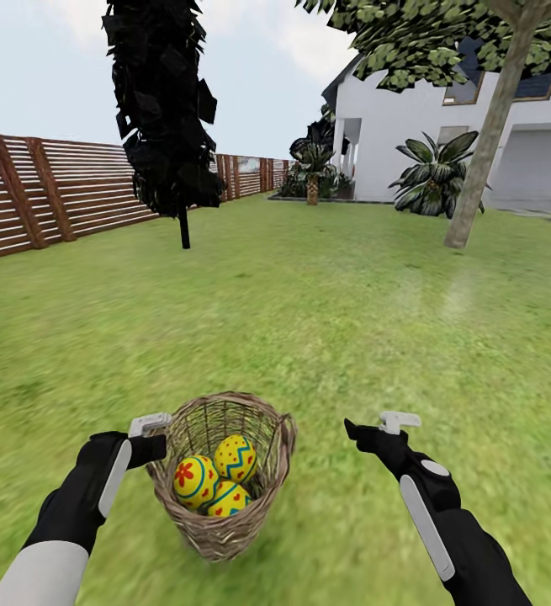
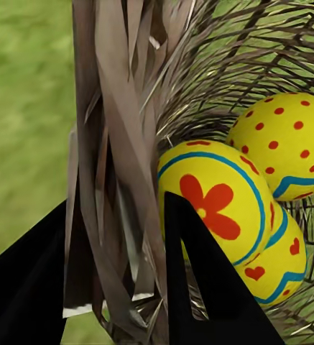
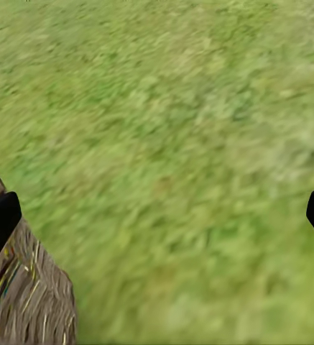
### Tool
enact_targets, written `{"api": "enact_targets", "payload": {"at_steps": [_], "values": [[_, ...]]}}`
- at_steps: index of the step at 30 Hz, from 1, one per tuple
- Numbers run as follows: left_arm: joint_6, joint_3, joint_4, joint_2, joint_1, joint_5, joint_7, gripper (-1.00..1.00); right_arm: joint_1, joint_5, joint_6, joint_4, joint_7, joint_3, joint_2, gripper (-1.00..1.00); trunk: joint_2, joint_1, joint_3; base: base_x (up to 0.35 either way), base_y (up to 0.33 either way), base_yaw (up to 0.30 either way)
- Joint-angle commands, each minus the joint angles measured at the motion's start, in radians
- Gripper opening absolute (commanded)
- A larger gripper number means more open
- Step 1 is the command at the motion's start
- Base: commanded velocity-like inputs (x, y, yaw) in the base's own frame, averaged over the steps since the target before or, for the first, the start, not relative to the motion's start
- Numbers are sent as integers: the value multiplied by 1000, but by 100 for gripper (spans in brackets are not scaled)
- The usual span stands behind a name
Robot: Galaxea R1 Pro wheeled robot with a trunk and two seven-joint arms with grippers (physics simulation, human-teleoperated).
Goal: Take the three Easter eggs out of the wicker basket on the lawn in the garden, then place them on the lawn next to a single tree (choose any tree) so that all three eggs are next to the same tree and none are left in the basket.
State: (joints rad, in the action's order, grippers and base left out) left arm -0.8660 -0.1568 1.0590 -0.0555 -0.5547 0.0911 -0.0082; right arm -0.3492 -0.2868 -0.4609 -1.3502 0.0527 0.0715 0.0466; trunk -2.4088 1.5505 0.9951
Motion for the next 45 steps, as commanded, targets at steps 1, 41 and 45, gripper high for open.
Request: {"api": "enact_targets", "payload": {"at_steps": [1,41,45], "values": [[-5,-1,1,0,-1,16,1,-100,0,-8,-4,-1,6,2,1,100,7,-4,-2,0,0,0],[-18,-7,53,11,-2,17,1,-100,1,-8,2,1,7,-4,-1,100,287,-157,-139,0,0,-114],[-18,-6,51,10,-2,16,1,-100,1,-10,3,7,6,-8,2,100,315,-173,-145,0,0,-52]]}}
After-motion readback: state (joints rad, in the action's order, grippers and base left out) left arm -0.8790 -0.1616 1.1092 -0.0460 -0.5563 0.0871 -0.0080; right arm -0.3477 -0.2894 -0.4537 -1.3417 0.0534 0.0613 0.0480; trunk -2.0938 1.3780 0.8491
